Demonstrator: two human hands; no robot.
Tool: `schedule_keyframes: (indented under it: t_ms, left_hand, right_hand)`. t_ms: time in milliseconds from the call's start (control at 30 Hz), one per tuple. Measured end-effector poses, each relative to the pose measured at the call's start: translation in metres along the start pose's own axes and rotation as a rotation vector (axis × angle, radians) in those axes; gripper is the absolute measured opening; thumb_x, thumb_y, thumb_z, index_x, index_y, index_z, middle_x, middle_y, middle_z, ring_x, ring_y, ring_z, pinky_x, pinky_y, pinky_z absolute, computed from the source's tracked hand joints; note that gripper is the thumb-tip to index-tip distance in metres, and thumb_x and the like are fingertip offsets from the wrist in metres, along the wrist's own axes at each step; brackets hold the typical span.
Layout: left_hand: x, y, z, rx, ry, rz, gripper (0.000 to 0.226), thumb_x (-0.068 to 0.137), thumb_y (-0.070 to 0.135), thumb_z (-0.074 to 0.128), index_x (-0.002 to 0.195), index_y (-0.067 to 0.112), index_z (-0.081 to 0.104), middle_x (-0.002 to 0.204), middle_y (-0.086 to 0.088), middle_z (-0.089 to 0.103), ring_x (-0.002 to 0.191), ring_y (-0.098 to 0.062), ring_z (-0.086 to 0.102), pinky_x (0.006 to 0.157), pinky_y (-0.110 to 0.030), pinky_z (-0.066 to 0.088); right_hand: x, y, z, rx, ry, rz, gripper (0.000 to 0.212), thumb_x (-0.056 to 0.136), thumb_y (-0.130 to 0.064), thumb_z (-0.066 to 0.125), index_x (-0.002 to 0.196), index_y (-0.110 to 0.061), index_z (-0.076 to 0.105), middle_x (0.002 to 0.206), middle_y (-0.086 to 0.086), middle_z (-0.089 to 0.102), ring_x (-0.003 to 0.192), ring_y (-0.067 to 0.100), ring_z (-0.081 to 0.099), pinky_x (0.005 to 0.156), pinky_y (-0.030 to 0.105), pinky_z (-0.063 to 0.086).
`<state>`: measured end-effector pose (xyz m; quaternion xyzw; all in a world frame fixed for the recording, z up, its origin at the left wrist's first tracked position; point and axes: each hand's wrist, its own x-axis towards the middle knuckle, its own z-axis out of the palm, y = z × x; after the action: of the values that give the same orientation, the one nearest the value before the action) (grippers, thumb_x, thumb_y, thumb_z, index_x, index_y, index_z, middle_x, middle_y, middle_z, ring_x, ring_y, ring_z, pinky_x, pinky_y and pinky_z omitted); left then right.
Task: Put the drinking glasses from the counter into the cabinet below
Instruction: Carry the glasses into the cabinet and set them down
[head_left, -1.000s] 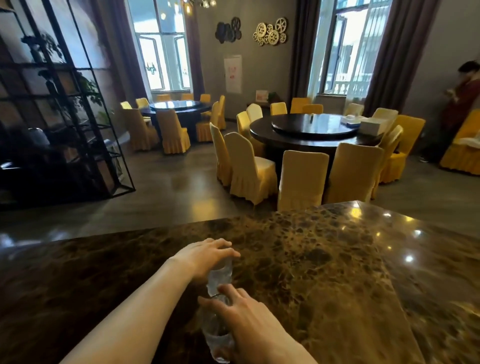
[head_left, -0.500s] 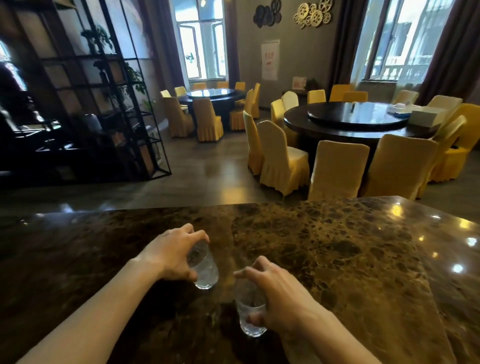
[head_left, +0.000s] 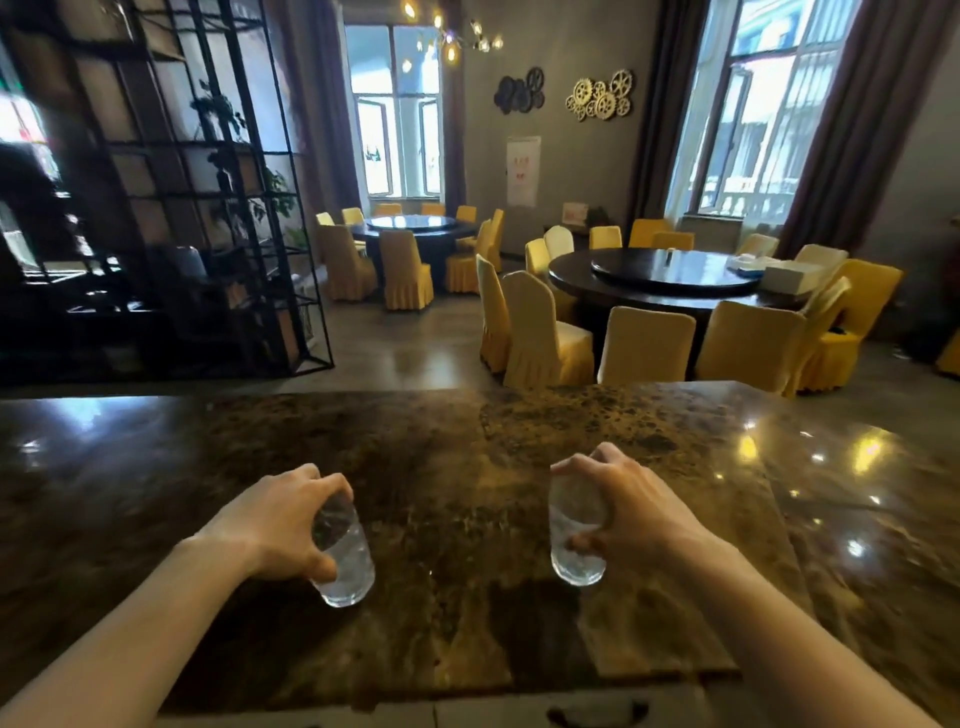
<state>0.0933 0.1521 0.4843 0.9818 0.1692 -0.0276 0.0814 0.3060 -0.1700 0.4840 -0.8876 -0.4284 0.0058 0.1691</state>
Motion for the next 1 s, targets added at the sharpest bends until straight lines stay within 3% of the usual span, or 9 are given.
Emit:
schedule_keyframes:
  t_ms: [500,633,767,933,1000]
  left_hand:
    - [-0.163,0.021,0.048,0.003,0.011,-0.001,0.071,0.054,0.062,0.083,0.115,0.049,0.049,0.099,0.02,0.047,0.09,-0.004,0.052,0.072,-0.019,0.046]
    - [-0.18,0.036,0.068,-0.009,-0.011,-0.044,0.068,0.054,0.062,0.082,0.111,0.052,0.046,0.101,0.021,0.046,0.092,-0.004,0.051,0.075,-0.021,0.047]
    - [-0.195,0.055,0.107,-0.04,-0.033,-0.085,0.077,0.059,0.061,0.082,0.125,0.049,0.044,0.109,0.02,0.044,0.1,-0.006,0.049,0.08,-0.023,0.051]
    - [-0.209,0.077,0.189,-0.083,-0.095,-0.153,0.08,0.063,0.06,0.08,0.132,0.046,0.041,0.114,0.018,0.042,0.103,-0.005,0.045,0.084,-0.023,0.049]
    - [-0.21,0.082,0.233,-0.099,-0.134,-0.196,0.086,0.065,0.059,0.079,0.139,0.045,0.037,0.125,0.015,0.043,0.111,-0.008,0.047,0.089,-0.025,0.051]
  right_hand:
    - [-0.161,-0.083,0.018,0.04,-0.032,0.061,0.078,0.066,-0.045,0.087,0.136,-0.04,0.054,0.115,-0.005,0.05,0.104,0.021,0.059,0.086,0.039,0.057]
    - [-0.179,-0.076,0.036,0.047,-0.055,0.05,0.078,0.065,-0.047,0.086,0.135,-0.041,0.052,0.115,-0.007,0.048,0.102,0.02,0.059,0.085,0.036,0.057]
    - [-0.199,-0.06,0.069,0.069,-0.114,0.05,0.077,0.065,-0.046,0.085,0.134,-0.041,0.05,0.116,-0.008,0.046,0.104,0.019,0.057,0.084,0.035,0.056]
    - [-0.221,-0.026,0.139,0.093,-0.205,0.03,0.077,0.07,-0.045,0.084,0.136,-0.044,0.044,0.125,-0.009,0.043,0.114,0.015,0.052,0.089,0.033,0.057]
    - [-0.229,-0.009,0.179,0.119,-0.252,0.045,0.077,0.073,-0.042,0.083,0.138,-0.045,0.041,0.131,-0.007,0.041,0.121,0.016,0.051,0.094,0.033,0.055]
